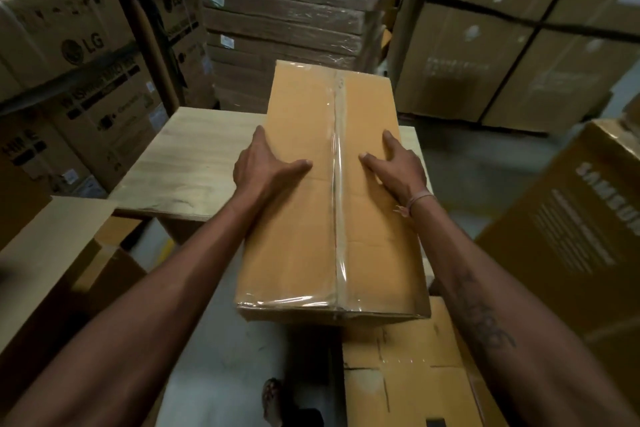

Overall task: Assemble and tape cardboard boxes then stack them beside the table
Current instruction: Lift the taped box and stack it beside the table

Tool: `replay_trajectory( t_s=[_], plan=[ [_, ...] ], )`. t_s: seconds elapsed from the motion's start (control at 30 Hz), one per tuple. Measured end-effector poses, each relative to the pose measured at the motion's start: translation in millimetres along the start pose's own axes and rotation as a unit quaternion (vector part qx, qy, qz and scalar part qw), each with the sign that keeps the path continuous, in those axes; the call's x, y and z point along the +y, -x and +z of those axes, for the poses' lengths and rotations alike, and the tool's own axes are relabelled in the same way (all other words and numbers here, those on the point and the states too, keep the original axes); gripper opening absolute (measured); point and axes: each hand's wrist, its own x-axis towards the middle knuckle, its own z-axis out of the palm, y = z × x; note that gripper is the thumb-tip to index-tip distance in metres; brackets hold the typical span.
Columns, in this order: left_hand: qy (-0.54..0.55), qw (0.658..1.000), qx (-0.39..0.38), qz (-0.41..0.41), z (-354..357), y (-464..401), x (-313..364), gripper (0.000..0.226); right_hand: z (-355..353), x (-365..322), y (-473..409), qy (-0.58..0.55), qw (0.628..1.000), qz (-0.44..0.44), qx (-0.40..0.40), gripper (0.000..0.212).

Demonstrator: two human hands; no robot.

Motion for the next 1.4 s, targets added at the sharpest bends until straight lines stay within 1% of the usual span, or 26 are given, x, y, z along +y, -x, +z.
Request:
replay_trajectory(
  t_s=[0.13, 0.27, 0.33, 0.4, 0.5, 0.57, 0.6, 0.63, 0.7, 0.73, 0.9, 1.17, 1.23, 1.3, 1.4],
  plan=[
    [0.033, 0.999, -0.030, 0.013, 34, 37, 20, 0.091, -48, 40, 34, 0.006, 0.999, 0.015, 0.031, 0.087],
    [0.066, 0.996, -0.053, 0.038, 72, 77, 43, 0.091, -89, 84, 67, 0.009, 0.997, 0.045, 0.061, 0.087],
    [0.075, 0.993, -0.071, 0.050, 93, 97, 54, 0.095, -106, 106, 85, -0.001, 0.996, 0.057, 0.069, 0.087],
    [0.079, 0.991, -0.094, 0.056, 116, 115, 62, 0.097, -122, 127, 103, -0.012, 0.994, 0.071, 0.082, 0.092],
    [0.074, 0.987, -0.136, 0.042, 146, 144, 74, 0.089, -140, 162, 126, -0.018, 0.989, 0.107, 0.098, 0.107],
    [0.082, 0.983, -0.162, 0.029, 166, 166, 77, 0.088, -148, 185, 140, -0.021, 0.984, 0.134, 0.117, 0.113],
    [0.089, 0.981, -0.171, 0.025, 176, 177, 78, 0.089, -151, 194, 149, -0.026, 0.982, 0.145, 0.120, 0.111],
    [0.095, 0.979, -0.176, 0.023, 185, 189, 78, 0.090, -155, 204, 157, -0.025, 0.981, 0.151, 0.124, 0.102],
    [0.096, 0.978, -0.184, 0.018, 203, 211, 78, 0.093, -160, 223, 171, -0.028, 0.980, 0.151, 0.129, 0.076],
    [0.094, 0.977, -0.191, 0.014, 212, 223, 76, 0.094, -162, 234, 179, -0.035, 0.978, 0.157, 0.136, 0.070],
    [0.092, 0.961, -0.260, -0.007, 249, 269, 63, 0.083, -164, 282, 211, -0.057, 0.967, 0.208, 0.137, 0.073],
    [0.069, 0.945, -0.319, -0.003, 306, 303, 9, 0.067, -142, 353, 238, -0.051, 0.954, 0.282, 0.091, 0.079],
    [0.079, 0.937, -0.340, -0.013, 320, 308, -6, 0.068, -130, 374, 241, -0.067, 0.948, 0.300, 0.083, 0.086],
    [0.092, 0.934, -0.343, -0.029, 332, 311, -22, 0.071, -116, 393, 241, -0.081, 0.944, 0.312, 0.072, 0.094],
    [0.115, 0.925, -0.356, -0.065, 352, 312, -45, 0.074, -94, 434, 237, -0.091, 0.943, 0.317, 0.047, 0.097]
  ],
)
